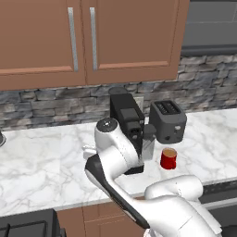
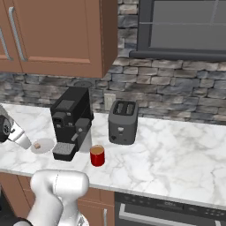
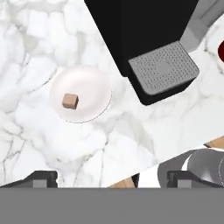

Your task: Take a sugar cube from the saucer and place it inside the coffee. Then, grab milk from the fridge and place it next to the coffee on the counter to sweeten the coffee.

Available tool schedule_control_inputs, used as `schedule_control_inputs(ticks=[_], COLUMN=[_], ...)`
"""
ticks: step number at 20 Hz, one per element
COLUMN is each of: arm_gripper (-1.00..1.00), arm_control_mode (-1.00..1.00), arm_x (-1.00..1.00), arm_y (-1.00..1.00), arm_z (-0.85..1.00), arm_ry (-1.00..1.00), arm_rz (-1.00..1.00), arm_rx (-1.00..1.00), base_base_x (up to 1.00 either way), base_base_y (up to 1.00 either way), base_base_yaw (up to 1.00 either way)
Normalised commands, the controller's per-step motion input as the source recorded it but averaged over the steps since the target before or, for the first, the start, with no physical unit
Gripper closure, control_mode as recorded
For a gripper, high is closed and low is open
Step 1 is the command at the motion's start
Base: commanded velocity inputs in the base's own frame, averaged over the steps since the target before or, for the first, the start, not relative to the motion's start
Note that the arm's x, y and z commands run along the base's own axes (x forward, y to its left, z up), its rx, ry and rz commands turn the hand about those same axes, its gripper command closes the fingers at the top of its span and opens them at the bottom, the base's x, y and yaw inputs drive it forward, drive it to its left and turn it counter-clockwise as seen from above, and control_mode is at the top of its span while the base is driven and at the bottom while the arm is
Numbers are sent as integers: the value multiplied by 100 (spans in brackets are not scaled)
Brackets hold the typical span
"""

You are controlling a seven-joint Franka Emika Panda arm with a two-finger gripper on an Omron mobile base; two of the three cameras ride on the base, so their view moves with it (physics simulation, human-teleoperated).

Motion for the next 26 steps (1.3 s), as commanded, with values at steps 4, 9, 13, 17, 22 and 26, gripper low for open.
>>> schedule_control_inputs(ticks=[4,9,13,17,22,26], arm_gripper=[-100,-100,-100,-100,-100,-100], arm_control_mode=[-100,-100,-100,-100,-100,-100], arm_x=[27,21,20,24,41,33], arm_y=[6,6,6,0,0,1], arm_z=[-37,-30,-52,-39,-24,-6], arm_ry=[25,0,-3,-5,0,1], arm_rz=[0,-2,-3,-4,-4,-2], arm_rx=[0,0,0,0,0,0], base_base_x=[0,0,0,0,0,0], base_base_y=[0,0,0,0,0,0], base_base_yaw=[0,0,0,0,0,0])
